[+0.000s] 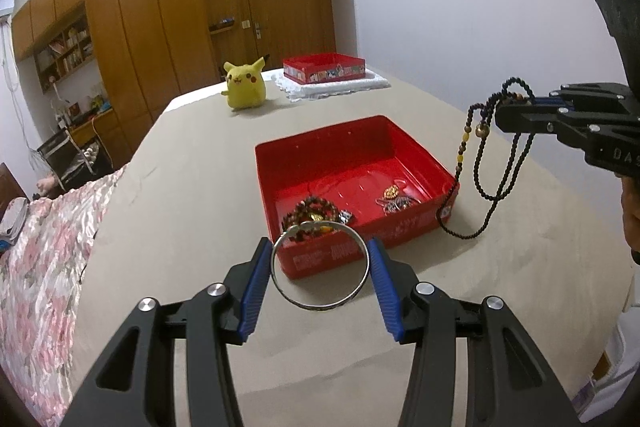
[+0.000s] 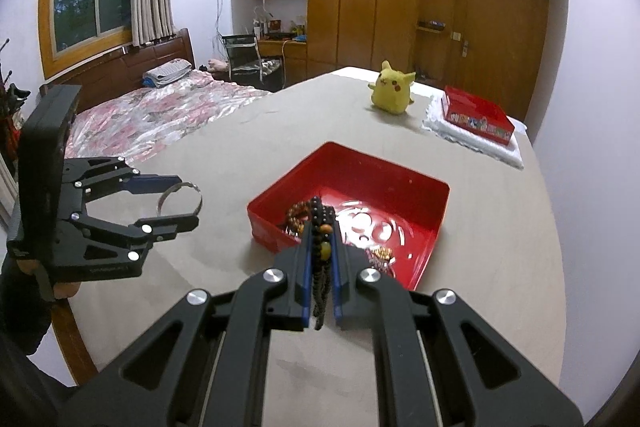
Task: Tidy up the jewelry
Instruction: 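Carry the bangle into the red tray with the left tool while the right tool releases the strand there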
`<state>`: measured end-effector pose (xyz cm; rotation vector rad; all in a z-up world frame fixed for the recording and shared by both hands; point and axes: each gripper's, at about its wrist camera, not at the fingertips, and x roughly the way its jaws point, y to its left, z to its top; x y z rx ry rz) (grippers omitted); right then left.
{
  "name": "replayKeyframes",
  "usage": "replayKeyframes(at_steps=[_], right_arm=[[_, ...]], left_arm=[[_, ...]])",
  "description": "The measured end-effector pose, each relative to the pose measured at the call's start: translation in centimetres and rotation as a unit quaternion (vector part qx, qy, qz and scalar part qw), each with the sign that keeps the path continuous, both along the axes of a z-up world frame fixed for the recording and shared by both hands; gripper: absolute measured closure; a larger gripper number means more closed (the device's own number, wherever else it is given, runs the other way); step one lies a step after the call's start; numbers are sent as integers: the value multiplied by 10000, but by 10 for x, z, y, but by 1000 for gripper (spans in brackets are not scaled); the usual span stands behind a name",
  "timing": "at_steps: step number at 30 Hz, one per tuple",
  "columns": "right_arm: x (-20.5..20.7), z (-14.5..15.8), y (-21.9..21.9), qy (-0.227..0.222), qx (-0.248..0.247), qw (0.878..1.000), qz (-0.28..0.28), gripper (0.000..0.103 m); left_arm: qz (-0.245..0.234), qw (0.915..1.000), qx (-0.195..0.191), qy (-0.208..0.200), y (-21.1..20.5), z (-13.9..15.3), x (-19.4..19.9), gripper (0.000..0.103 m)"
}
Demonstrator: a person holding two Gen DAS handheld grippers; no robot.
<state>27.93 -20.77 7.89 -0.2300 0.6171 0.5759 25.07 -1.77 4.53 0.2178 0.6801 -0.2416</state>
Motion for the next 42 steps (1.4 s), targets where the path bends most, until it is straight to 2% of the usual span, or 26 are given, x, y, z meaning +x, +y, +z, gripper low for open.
replayKeyframes(at_steps=[17,26,30,38,42], right_arm=[[40,38,11,-264,-22,9996,-10,97],[64,38,11,-204,4,9997,-117,97],[82,25,11,-31,-28,9998,-207,97],[135,-42,11,773,-162,9958,-455,97],[150,-70,13,1020,-305,9930,-504,97]], left_arm=[[-51,9999,81,-101,-2,15,46,54],[-57,9999,79,-105,0,16,65,54],[-46,10000,56,-28,2,12,80,54],[1,9992,-66,406,1,-17,130,54],[-49,9981,-89,604,-5,-35,147,54]])
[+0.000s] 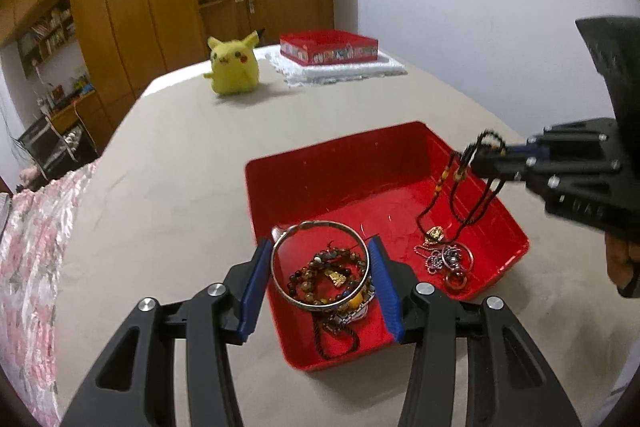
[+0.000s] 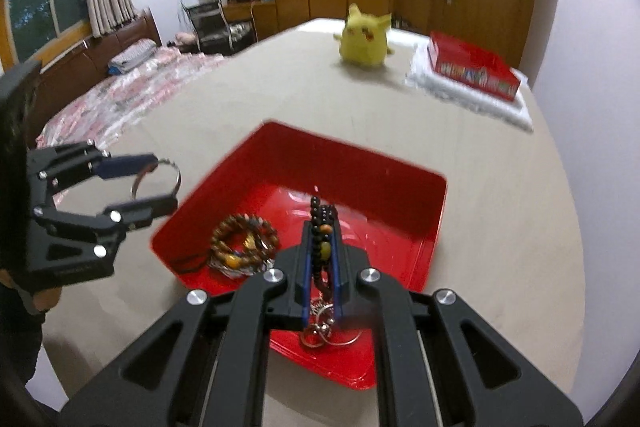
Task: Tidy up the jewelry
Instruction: 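Carry the bangle into the red tray with the left tool while the right tool releases the strand there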
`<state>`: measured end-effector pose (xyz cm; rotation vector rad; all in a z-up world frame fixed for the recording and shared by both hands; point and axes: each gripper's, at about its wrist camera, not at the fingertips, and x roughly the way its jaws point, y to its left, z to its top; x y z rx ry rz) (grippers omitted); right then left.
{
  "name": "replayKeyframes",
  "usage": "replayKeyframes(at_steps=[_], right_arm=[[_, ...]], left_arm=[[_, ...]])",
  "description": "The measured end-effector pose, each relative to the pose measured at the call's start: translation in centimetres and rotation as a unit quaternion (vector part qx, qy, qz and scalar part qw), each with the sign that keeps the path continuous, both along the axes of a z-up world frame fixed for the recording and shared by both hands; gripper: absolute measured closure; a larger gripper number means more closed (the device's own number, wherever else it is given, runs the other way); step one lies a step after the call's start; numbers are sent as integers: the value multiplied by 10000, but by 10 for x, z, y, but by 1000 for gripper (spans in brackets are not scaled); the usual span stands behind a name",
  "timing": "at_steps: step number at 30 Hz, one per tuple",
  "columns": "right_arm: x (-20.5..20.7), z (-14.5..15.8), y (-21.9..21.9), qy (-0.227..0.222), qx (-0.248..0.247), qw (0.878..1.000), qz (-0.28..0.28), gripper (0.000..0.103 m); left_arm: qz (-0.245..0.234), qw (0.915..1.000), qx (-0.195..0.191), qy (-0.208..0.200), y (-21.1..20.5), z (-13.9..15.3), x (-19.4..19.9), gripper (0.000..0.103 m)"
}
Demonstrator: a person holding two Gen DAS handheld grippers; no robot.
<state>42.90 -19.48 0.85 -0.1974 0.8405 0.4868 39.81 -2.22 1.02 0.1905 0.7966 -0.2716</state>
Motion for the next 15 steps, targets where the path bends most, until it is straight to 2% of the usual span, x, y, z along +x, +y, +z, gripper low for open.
replayKeyframes(at_steps=[9,15], right_arm=[[20,-57,2,550,-281,9981,-40,97],[22,-74,5,756,-436,9962,36,94]], left_arm=[[-95,9986,-95,510,-16,-48,34,54],[-127,9975,-64,692,-20,-68,40,54]])
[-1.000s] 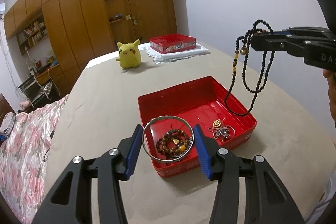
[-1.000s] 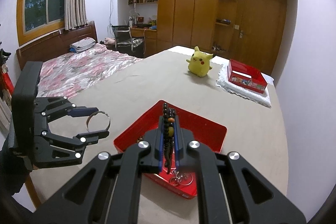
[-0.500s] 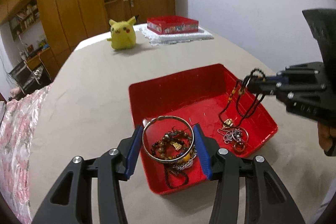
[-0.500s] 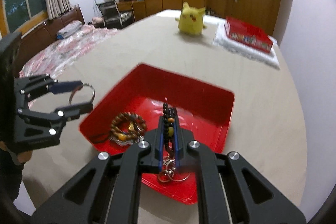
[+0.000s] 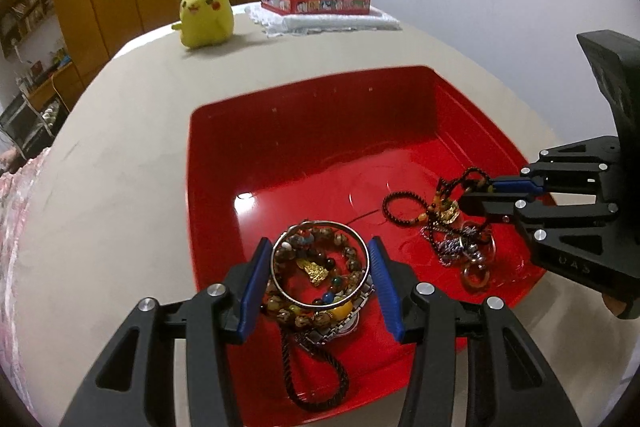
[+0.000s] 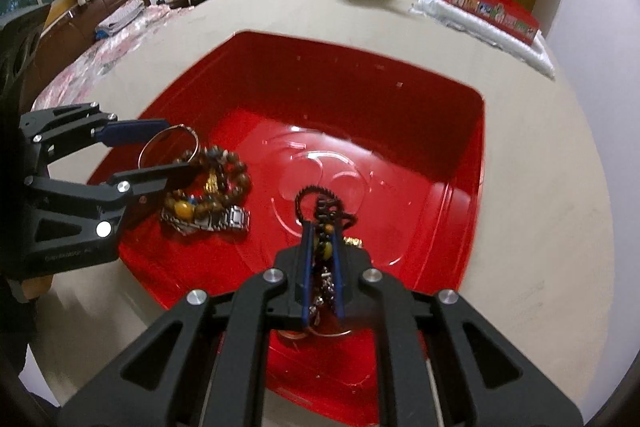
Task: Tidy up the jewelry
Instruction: 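Carry the bangle into the red tray with the left tool while the right tool releases the strand there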
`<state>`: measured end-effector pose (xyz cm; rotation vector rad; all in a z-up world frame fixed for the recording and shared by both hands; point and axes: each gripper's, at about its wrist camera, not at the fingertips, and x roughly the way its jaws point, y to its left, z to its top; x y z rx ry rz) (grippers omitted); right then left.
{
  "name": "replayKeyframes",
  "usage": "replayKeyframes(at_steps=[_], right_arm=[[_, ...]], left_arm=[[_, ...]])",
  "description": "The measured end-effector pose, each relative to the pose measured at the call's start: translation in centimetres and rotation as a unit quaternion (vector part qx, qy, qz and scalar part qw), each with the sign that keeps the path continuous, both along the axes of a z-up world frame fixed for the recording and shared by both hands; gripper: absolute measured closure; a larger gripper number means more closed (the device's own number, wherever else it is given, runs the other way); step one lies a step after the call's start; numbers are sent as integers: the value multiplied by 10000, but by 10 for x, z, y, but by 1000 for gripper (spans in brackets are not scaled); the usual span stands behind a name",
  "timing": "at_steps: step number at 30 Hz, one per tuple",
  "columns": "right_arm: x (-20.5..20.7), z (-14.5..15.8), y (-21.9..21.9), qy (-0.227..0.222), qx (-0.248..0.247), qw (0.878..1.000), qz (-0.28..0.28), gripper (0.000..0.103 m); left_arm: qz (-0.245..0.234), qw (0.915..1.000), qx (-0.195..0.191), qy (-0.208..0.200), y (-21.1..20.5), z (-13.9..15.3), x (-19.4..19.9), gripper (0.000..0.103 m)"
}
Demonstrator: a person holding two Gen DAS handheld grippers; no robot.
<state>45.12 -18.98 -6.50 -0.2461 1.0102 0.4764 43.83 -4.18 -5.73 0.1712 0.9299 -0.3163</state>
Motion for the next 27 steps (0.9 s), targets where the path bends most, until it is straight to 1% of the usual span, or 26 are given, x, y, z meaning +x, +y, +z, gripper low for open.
replayKeyframes(at_steps=[1,2,3,4,5,6,7,10,11,12,14,19,22,24,25,27], right_arm=[[0,-2,0,33,-34,10000,18,93],[0,-3,1,51,-54,10000,32,89],[-1,-4,2,68,-80,9999,42,85],[-2,-5,3,65,-117,9999,45,76],[-2,-6,3,70,-134,9999,54,72],[-3,-6,4,78,-156,9998,70,70],[-5,-6,4,67,-192,9998,70,66],[-7,-6,4,52,-215,9997,57,63],[-7,-6,4,51,-217,9997,49,62],[-8,-6,3,43,-224,9997,47,61],[-9,-5,1,37,-210,9998,34,61],[-11,-1,-2,-9,-168,9999,-25,56],[-14,3,-5,-45,-105,9999,-55,56],[-18,7,-7,-78,-17,9999,-86,54],[-21,10,-9,-103,33,9999,-108,51],[-29,17,-12,-196,149,9995,-185,42]], left_arm=[[-4,10000,14,29,0,-3,1,54],[-15,10000,34,50,-1,-5,1,54],[-17,10000,54,63,-1,-7,2,54],[-26,9999,70,82,-1,-9,2,54],[-35,9999,80,98,-2,-10,3,54],[-36,9999,89,101,-3,-11,2,53],[-39,9999,98,105,-3,-13,2,53],[-38,9999,123,99,-3,-15,2,51],[-40,9999,125,80,-3,-15,1,49],[-49,9999,126,75,-3,-15,1,43],[-66,9999,129,53,-4,-15,0,36],[-74,9998,151,52,-4,-14,-2,36],[-41,9999,158,30,-4,-12,-4,35],[-11,9999,136,-9,-2,-7,-9,32],[0,9999,125,-50,-1,-4,-12,30],[64,9998,122,-163,2,3,-21,19]])
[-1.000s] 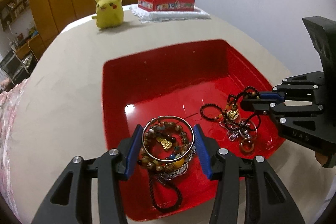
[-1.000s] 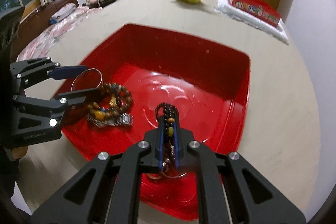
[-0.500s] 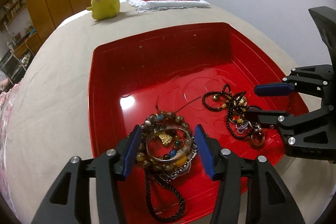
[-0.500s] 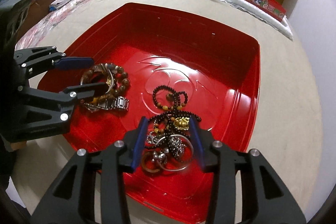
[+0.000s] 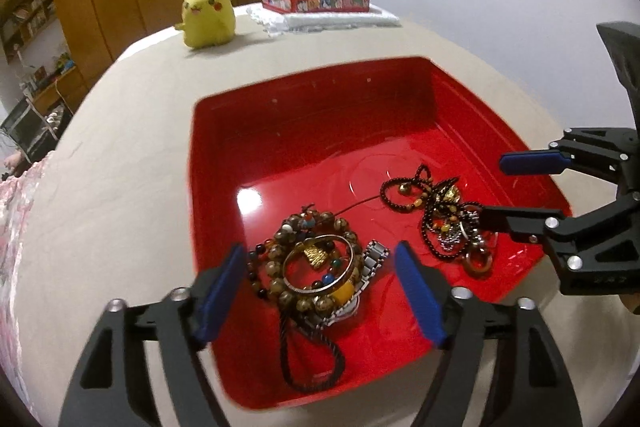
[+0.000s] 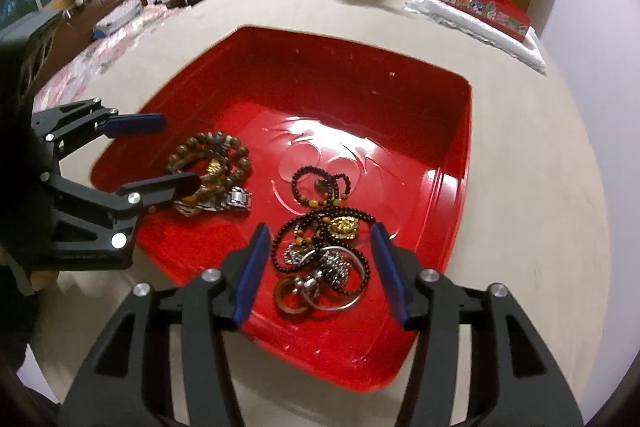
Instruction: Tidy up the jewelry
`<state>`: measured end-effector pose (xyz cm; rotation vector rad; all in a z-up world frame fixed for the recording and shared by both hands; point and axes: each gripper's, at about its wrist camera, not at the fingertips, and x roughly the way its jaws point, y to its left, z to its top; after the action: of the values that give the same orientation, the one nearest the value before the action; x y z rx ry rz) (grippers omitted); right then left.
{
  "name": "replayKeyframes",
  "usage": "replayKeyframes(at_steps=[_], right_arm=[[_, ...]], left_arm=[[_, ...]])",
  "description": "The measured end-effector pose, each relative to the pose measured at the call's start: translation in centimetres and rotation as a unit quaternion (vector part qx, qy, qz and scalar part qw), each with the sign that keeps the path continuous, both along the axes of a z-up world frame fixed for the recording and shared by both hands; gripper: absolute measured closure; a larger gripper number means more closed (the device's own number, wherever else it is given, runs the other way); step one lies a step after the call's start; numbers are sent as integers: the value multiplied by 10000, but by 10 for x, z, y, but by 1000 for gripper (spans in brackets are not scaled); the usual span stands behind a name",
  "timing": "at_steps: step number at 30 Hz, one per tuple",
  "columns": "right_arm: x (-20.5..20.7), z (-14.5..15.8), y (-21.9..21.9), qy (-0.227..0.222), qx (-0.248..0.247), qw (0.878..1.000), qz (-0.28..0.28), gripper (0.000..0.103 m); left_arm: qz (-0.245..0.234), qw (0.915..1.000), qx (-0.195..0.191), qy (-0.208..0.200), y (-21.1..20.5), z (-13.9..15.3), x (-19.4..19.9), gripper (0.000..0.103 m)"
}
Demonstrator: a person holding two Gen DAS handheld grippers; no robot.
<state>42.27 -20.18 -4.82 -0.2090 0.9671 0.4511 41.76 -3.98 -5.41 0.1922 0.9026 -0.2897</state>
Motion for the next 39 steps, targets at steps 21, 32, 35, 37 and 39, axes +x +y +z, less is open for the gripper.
replayKeyframes(at_steps=[21,32,35,37,39], right_arm=[[-120,61,-6,-568,368,9948,-761,3],[-113,65,-2,-169,340,9964,-753,3],[-107,65,-1,-120,319,9965,-765,3],[-102,66,1,-108,324,9964,-772,3],[-97,68,2,-109,320,9963,-792,3]], left_arm=[[454,9982,-36,-391,20,64,-123,4],[581,9977,-349,-97,27,78,-138,4],[577,9979,-298,-75,27,82,-133,4],[548,9979,-338,-63,28,84,-130,4],[530,9979,-370,-39,30,87,-125,4]])
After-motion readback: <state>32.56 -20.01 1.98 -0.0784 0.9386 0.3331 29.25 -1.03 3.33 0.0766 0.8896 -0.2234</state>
